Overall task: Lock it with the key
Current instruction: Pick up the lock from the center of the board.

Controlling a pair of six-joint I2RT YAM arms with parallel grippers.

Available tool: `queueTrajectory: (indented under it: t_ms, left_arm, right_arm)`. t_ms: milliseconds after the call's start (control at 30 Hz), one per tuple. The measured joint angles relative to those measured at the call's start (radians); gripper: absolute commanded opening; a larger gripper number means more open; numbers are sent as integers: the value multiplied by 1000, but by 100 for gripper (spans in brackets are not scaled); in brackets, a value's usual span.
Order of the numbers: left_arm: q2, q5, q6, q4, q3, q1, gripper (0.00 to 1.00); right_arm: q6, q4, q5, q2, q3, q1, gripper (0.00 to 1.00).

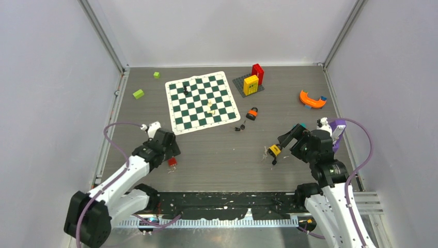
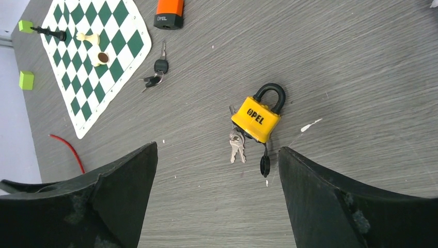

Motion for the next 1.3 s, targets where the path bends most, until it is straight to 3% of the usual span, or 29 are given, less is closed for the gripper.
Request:
queueTrajectory:
  t_ms: [133,533,833,1067,1300]
  left_arm:
    - [112,24,-35,25,-31,40,62]
    - [319,36,-71,95,52,66,59]
    - [374,-19,-116,30,97,66,54]
    - [494,-25,-119,-50,218,66,37]
    - [519,-12,-139,-89,246,66,39]
  right_arm:
    - [-6,27,-8,26,-10,0,92]
    - [-6,124,-98,130,-58,0,89]
    - [-7,157,-103,183,-41,0,86]
    - [-7,160,-94,180,-6,0,85]
    - [-6,164,-94,162,19,0,85]
